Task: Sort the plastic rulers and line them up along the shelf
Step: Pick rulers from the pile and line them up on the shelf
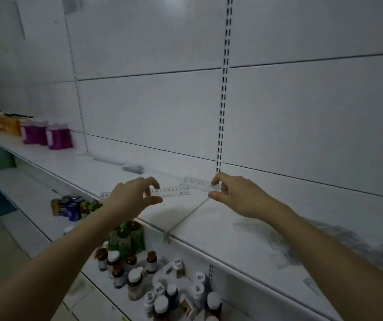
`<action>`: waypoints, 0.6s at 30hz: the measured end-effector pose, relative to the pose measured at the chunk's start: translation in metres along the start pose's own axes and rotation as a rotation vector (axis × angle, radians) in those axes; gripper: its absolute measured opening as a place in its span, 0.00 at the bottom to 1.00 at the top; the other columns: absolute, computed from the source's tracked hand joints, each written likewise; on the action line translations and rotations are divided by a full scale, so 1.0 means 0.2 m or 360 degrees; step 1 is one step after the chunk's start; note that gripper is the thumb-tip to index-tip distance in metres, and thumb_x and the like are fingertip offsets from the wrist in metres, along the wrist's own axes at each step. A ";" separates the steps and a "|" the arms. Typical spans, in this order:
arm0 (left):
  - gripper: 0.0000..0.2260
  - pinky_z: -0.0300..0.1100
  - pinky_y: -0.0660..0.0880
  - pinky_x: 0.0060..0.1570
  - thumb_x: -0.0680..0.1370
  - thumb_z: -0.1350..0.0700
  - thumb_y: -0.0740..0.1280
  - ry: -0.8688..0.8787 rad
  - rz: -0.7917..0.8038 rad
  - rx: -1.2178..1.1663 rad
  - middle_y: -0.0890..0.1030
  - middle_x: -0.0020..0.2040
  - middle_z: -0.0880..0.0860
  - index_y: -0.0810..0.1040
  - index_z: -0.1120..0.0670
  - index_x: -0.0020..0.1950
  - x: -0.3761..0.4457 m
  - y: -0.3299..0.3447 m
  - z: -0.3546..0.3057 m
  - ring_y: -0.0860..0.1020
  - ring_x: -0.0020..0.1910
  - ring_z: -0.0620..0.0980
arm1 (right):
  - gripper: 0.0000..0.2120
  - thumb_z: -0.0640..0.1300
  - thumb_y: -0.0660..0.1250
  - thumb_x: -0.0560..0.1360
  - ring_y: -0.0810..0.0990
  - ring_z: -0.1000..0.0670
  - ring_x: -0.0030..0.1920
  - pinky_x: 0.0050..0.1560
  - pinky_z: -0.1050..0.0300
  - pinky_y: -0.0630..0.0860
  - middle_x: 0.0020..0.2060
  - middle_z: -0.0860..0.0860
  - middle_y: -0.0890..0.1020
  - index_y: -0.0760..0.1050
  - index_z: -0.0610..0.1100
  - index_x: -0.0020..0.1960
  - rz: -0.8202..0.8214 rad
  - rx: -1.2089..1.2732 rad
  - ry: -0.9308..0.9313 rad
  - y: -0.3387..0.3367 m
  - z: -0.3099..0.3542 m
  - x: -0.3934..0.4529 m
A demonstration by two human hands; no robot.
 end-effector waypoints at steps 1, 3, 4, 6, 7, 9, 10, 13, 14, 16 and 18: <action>0.16 0.42 0.70 0.46 0.76 0.39 0.65 -0.0014 -0.0014 -0.0005 0.77 0.53 0.43 0.72 0.43 0.61 0.00 -0.03 0.09 0.72 0.37 0.39 | 0.15 0.60 0.62 0.77 0.75 0.51 0.43 0.42 0.54 0.71 0.43 0.55 0.76 0.70 0.53 0.58 0.0003 -0.0005 -0.0005 0.02 0.06 0.06; 0.16 0.42 0.70 0.47 0.75 0.40 0.66 -0.0043 -0.0029 -0.0051 0.76 0.51 0.43 0.73 0.42 0.61 -0.01 -0.10 0.28 0.73 0.39 0.40 | 0.14 0.60 0.62 0.77 0.76 0.52 0.42 0.43 0.53 0.72 0.42 0.55 0.76 0.70 0.54 0.58 0.0007 0.0008 -0.0010 0.08 0.20 0.20; 0.16 0.42 0.70 0.47 0.75 0.41 0.67 -0.0058 -0.0035 -0.0086 0.75 0.50 0.43 0.73 0.42 0.60 -0.02 -0.13 0.38 0.74 0.40 0.40 | 0.14 0.60 0.63 0.77 0.76 0.52 0.42 0.44 0.53 0.72 0.41 0.56 0.76 0.71 0.54 0.58 0.0002 0.0026 -0.0013 0.12 0.27 0.27; 0.15 0.41 0.72 0.46 0.74 0.41 0.68 -0.0077 -0.0040 -0.0160 0.75 0.48 0.42 0.74 0.42 0.59 -0.06 -0.18 0.58 0.76 0.41 0.43 | 0.15 0.60 0.64 0.76 0.76 0.52 0.43 0.45 0.53 0.73 0.42 0.55 0.77 0.72 0.53 0.58 -0.0010 0.0079 -0.0016 0.20 0.42 0.42; 0.15 0.40 0.74 0.44 0.74 0.42 0.69 -0.0090 -0.0036 -0.0186 0.75 0.48 0.42 0.74 0.43 0.59 -0.08 -0.20 0.69 0.77 0.42 0.43 | 0.15 0.60 0.65 0.76 0.76 0.52 0.43 0.45 0.54 0.73 0.43 0.55 0.77 0.73 0.53 0.58 -0.0007 0.0104 -0.0016 0.24 0.49 0.49; 0.15 0.39 0.76 0.43 0.74 0.42 0.69 -0.0127 -0.0030 -0.0213 0.75 0.48 0.42 0.75 0.42 0.58 -0.13 -0.24 0.90 0.76 0.43 0.43 | 0.16 0.59 0.66 0.75 0.77 0.52 0.43 0.45 0.54 0.73 0.43 0.54 0.77 0.73 0.53 0.58 0.0015 0.0147 -0.0016 0.34 0.64 0.63; 0.14 0.40 0.77 0.44 0.74 0.43 0.69 -0.0149 -0.0039 -0.0226 0.76 0.49 0.43 0.75 0.42 0.58 -0.15 -0.27 1.00 0.76 0.43 0.43 | 0.16 0.59 0.66 0.75 0.77 0.53 0.43 0.44 0.55 0.73 0.43 0.55 0.77 0.73 0.53 0.58 0.0024 0.0163 -0.0019 0.38 0.71 0.70; 0.14 0.40 0.77 0.45 0.74 0.43 0.70 -0.0219 -0.0090 -0.0249 0.76 0.49 0.43 0.76 0.43 0.58 -0.16 -0.36 1.29 0.76 0.44 0.41 | 0.15 0.60 0.67 0.74 0.76 0.54 0.44 0.43 0.57 0.73 0.43 0.56 0.77 0.72 0.53 0.56 -0.0004 0.0195 -0.0045 0.48 0.90 0.90; 0.14 0.40 0.78 0.45 0.73 0.43 0.69 -0.0231 -0.0095 -0.0248 0.76 0.49 0.42 0.76 0.42 0.58 -0.15 -0.38 1.38 0.77 0.44 0.42 | 0.15 0.59 0.67 0.74 0.76 0.54 0.44 0.44 0.56 0.73 0.43 0.56 0.77 0.72 0.53 0.56 -0.0015 0.0208 -0.0057 0.52 0.96 0.96; 0.14 0.40 0.78 0.46 0.73 0.40 0.68 -0.0249 -0.0079 -0.0221 0.75 0.51 0.42 0.76 0.40 0.57 -0.11 -0.40 1.53 0.79 0.43 0.42 | 0.14 0.60 0.68 0.73 0.77 0.54 0.44 0.45 0.55 0.74 0.44 0.56 0.78 0.73 0.54 0.55 -0.0008 0.0209 -0.0071 0.59 1.05 1.07; 0.15 0.46 0.75 0.54 0.73 0.39 0.67 -0.0258 -0.0084 -0.0152 0.75 0.53 0.42 0.77 0.40 0.58 -0.06 -0.40 1.66 0.78 0.47 0.43 | 0.14 0.60 0.68 0.73 0.77 0.54 0.44 0.45 0.56 0.74 0.45 0.56 0.78 0.74 0.55 0.54 0.0014 0.0190 -0.0082 0.65 1.12 1.18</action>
Point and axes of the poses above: each hand's wrist, its own x-axis towards the middle knuckle, its own y-axis out of the palm, z = x × y, the point moved 7 cm from there along x, towards the middle knuckle
